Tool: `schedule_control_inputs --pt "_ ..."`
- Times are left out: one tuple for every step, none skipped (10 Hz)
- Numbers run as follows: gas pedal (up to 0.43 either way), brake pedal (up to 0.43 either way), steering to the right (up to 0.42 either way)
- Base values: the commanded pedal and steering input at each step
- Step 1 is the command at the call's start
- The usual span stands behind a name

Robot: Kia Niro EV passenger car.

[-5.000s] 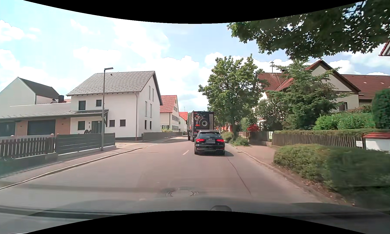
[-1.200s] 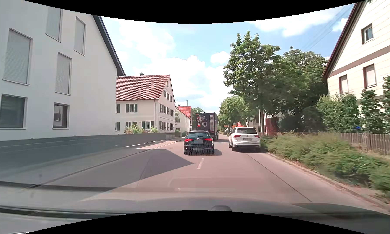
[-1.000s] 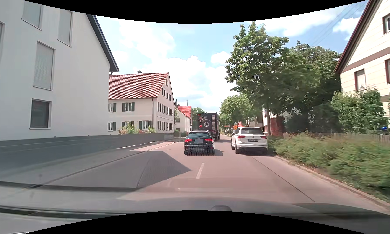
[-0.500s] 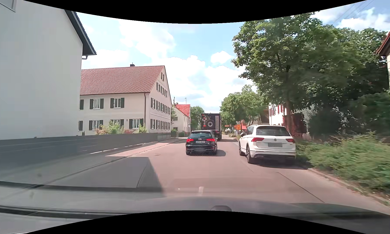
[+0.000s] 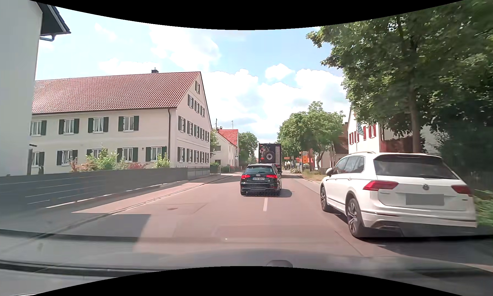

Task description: Follow the waypoints while adhering to traffic rules and regulations

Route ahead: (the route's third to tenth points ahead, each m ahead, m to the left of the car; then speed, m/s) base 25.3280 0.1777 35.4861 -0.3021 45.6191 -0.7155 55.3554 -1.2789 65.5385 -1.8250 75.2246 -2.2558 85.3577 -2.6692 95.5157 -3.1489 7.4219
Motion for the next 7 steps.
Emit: schedule_control_inputs --pt "0.110 0.000 0.012" --pt "0.110 0.000 0.016" --pt "0.110 0.000 0.019" --pt "0.110 0.000 0.020" --pt "0.110 0.000 0.021" --pt "0.130 0.000 0.026" --pt "0.177 0.000 0.033"
